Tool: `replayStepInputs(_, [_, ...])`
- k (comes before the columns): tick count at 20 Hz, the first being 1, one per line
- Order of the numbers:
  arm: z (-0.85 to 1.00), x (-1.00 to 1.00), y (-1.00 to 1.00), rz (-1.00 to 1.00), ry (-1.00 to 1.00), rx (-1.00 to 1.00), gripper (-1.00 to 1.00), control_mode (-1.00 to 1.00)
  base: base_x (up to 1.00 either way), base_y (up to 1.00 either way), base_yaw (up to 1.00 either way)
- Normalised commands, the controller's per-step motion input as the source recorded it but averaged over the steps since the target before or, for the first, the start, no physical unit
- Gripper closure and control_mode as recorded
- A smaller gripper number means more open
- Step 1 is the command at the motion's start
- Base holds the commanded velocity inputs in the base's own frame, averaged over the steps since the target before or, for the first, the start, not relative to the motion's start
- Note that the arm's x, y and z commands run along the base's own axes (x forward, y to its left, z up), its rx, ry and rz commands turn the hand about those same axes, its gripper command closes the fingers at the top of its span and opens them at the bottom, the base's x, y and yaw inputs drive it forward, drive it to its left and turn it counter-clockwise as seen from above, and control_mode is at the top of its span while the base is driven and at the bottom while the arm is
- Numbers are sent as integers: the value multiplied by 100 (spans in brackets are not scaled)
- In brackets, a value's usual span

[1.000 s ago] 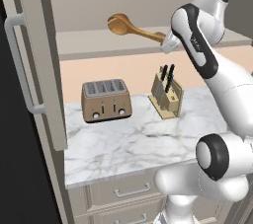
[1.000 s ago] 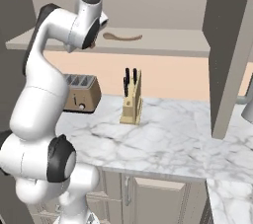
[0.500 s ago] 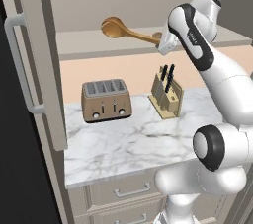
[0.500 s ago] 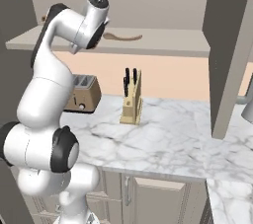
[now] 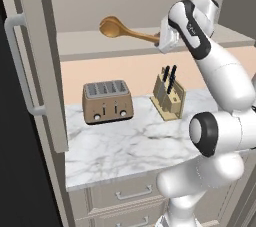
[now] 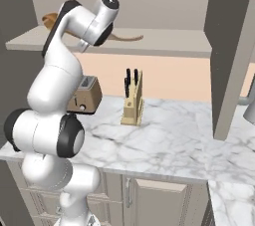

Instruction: Organize the utensils by type. Pick up the wooden spoons from the counter and place them in the open cabinet. Then pick up the metallic utensils from the counter and place them in the open drawer.

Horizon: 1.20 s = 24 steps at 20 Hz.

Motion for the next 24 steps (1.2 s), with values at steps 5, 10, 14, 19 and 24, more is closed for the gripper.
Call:
replayStepInputs(5, [0,18,0,9,-4,0,100,-100,0,0,0])
replayStepInputs(10, [0,37,0,4,0,0,100,-100,0,0,0])
replayStepInputs(14, [0,44,6,0,0,0,100,-100,0,0,0])
replayStepInputs(19, [0,31,17,0,0,0,100,-100,0,0,0])
replayStepInputs(24, [0,31,10,0,0,0,100,-100,0,0,0])
